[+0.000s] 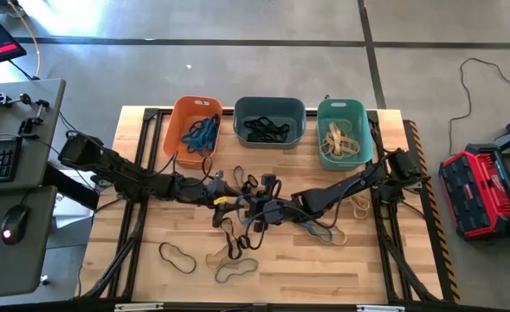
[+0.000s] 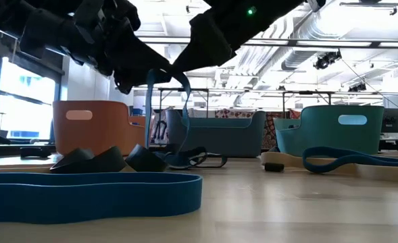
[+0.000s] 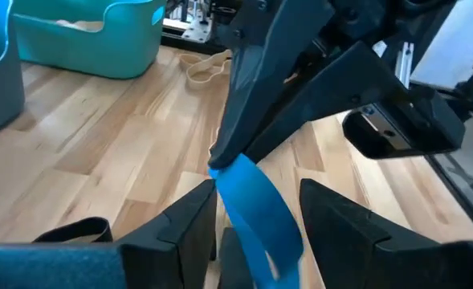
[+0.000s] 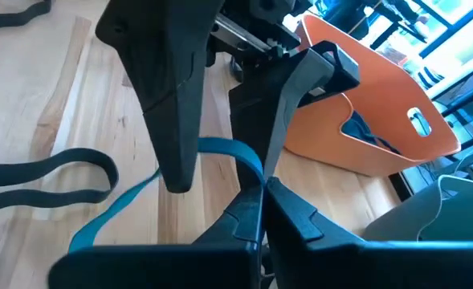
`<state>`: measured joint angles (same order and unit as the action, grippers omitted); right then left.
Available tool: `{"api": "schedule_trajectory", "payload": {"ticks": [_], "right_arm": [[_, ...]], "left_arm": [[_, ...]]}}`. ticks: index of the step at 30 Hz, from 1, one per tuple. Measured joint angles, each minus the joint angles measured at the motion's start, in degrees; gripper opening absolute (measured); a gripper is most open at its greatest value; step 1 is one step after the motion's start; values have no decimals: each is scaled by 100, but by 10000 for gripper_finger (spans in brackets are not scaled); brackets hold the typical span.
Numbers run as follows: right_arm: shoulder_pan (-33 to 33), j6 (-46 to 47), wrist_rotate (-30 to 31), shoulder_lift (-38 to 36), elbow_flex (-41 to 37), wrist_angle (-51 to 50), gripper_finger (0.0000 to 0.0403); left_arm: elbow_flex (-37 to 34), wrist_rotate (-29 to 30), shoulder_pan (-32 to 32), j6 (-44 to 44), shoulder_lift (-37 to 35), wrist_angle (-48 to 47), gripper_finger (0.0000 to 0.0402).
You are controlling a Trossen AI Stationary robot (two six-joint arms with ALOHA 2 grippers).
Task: Sort rubber bands into baskets
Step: Put the blue rubber band into the orange bin
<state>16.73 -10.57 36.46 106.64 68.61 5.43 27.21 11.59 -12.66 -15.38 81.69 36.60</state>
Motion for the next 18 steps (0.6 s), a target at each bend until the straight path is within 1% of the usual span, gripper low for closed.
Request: {"api": "schedule_trajectory", "payload": {"ticks": [3, 5, 7, 10, 11, 12, 14, 18], "right_arm": [[0, 7, 1, -1, -1, 0, 0], [20, 15, 3, -1, -1, 2, 0], [46, 46, 7, -1, 0, 0, 0], [69, 62, 17, -1, 1, 3, 3], [76, 63, 43, -1, -1, 4, 7], [76, 63, 93, -1, 1, 2, 11], [76, 71, 317, -1, -1, 4, 25], [94, 300, 1139, -1, -1, -4, 70]], "left_arm": [[2, 3, 26, -105, 0, -97, 161], [2, 56, 26, -13, 0, -189, 141], [2, 131, 14, 164, 0, -247, 106], [2, 145, 11, 469, -4, -240, 36], [2, 148, 18, 524, -8, -242, 19], [2, 149, 41, 541, -27, -255, 10], [2, 150, 103, 546, -92, -261, 11], [2, 181, 225, 553, -394, -507, 2]]}}
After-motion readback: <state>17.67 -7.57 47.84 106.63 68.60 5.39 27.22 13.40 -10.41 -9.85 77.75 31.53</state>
